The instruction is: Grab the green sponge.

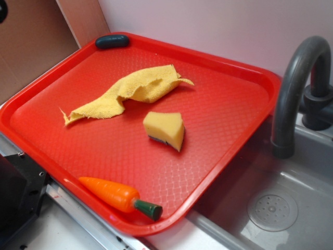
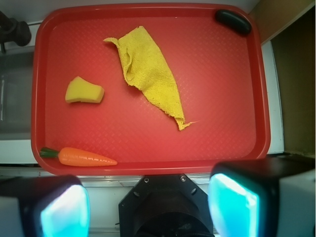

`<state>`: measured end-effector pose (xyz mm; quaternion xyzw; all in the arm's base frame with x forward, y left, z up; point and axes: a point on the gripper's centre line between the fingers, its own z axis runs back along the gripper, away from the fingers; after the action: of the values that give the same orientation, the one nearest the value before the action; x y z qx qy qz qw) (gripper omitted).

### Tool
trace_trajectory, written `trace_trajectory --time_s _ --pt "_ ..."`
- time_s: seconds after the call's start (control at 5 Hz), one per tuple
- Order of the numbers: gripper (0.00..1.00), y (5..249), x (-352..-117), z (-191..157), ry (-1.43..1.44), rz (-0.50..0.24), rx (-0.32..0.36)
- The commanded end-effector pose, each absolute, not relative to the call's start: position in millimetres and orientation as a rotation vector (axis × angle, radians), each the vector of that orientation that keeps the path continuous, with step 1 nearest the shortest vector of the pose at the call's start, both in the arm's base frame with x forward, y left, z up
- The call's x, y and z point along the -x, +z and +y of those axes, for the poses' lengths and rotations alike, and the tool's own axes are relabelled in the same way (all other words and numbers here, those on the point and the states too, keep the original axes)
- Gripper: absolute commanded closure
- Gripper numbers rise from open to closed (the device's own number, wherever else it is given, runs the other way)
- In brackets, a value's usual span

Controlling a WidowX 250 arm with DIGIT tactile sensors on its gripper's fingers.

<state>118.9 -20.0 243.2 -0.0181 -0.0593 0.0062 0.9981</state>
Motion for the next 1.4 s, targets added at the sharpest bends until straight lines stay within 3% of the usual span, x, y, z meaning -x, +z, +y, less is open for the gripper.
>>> trace_trajectory --time_s 0.0,0.2,0.4,0.8,1.2 --pt "0.0 243 -119 -20 0.012 -0.119 0.036" --pt "0.0 229 -146 -31 -0.242 -0.151 -0.036" --pt "0.0 217 -174 -43 -0.489 -0.181 0.009" --pt "0.0 171 -221 -85 -0.985 -0.174 0.086" --pt "0.0 125 -213 -137 -1.369 -0.058 0.091"
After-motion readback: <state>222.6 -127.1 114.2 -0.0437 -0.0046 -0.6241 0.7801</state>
